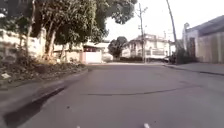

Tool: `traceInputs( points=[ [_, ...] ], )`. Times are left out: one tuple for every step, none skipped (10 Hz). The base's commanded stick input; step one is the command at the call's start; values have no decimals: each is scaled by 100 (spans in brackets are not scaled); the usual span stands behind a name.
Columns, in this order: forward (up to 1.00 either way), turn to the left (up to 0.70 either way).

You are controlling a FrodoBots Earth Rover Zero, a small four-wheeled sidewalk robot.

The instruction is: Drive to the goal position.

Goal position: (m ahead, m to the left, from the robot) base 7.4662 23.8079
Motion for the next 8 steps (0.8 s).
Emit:
traceInputs(
  points=[
    [100, 0],
    [100, 0],
    [100, 0],
    [100, 0],
    [100, 0],
    [100, 0],
    [100, 0],
    [100, 0]
  ],
)
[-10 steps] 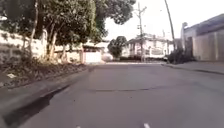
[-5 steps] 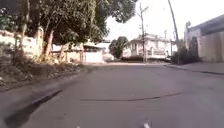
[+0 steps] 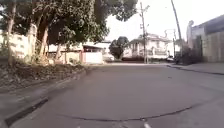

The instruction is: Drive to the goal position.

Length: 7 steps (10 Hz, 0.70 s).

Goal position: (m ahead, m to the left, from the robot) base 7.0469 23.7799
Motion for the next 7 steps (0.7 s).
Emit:
traceInputs(
  points=[
    [100, 0],
    [100, 0],
    [100, 0],
    [100, 0],
    [100, 0],
    [100, 0],
    [100, 0]
  ],
)
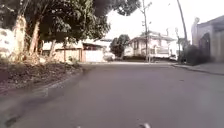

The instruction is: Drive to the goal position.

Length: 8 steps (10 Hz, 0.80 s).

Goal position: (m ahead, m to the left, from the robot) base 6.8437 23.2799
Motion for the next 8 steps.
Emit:
traceInputs(
  points=[
    [100, 0],
    [100, 0],
    [100, 0],
    [100, 0],
    [100, 0],
    [100, -6],
    [100, -40],
    [100, -38]
  ],
)
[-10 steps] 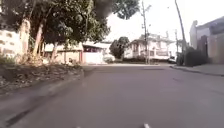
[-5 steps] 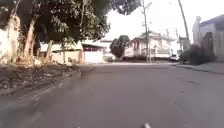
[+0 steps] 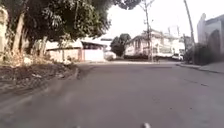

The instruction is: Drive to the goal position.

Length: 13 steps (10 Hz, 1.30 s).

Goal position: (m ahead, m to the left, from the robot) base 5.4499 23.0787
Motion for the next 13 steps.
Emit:
traceInputs(
  points=[
    [100, -12],
    [100, 0],
    [100, 0],
    [100, 0],
    [100, 0],
    [100, 0],
    [100, 0],
    [100, 0],
    [100, 0],
    [100, 0],
    [100, 0],
    [100, 0],
    [100, 0]
  ],
)
